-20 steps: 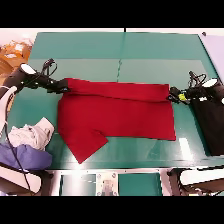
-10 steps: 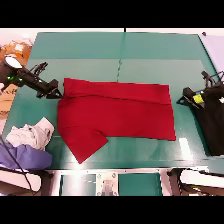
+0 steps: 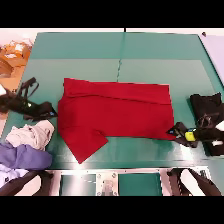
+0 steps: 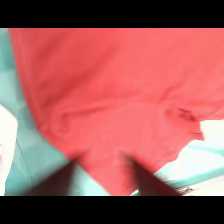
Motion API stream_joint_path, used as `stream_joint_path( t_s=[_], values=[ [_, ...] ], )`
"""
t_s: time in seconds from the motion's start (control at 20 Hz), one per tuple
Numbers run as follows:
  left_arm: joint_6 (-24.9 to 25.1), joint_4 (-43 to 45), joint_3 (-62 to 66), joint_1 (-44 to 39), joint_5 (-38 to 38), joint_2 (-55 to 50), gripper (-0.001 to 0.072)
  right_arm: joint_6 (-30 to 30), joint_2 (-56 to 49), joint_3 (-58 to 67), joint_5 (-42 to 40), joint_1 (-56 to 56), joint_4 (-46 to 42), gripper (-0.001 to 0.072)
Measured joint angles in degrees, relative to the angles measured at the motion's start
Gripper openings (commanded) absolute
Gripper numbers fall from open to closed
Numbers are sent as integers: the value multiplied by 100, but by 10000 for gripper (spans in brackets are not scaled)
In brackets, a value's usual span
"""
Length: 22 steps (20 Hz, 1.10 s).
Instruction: Fold the shirts.
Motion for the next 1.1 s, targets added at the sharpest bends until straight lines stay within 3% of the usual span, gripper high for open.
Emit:
stream_joint_path(
  t_s=[0.2,0.25,0.3,0.35,0.75,0.8,0.9,0.95,1.1],
  values=[
    [-264,35,-992,0,426,452,630,129,116,-887,-866,-17,1084,527],
    [-332,37,-1209,-2,529,490,630,131,68,-1012,-1088,-15,1353,343],
    [-396,37,-1423,0,629,533,630,111,2,-1102,-1292,-15,1499,77],
    [-444,33,-1624,0,717,553,630,33,-68,-1174,-1513,-15,1631,23],
    [-527,-866,-2955,-70,1095,627,628,-723,-243,-1167,-2221,-11,2225,22],
    [-503,-1119,-3110,-175,1169,627,555,-769,-247,-1137,-2243,-11,2234,22],
    [-444,-1521,-3377,-529,1628,621,178,-837,-254,-1084,-2264,-11,2251,22],
    [-422,-1670,-3467,-708,1939,625,27,-881,-258,-1064,-2271,-11,2260,22],
    [-234,-2090,-3534,-1025,2369,610,27,-979,-262,-1010,-2232,-15,2229,22]
  ],
)
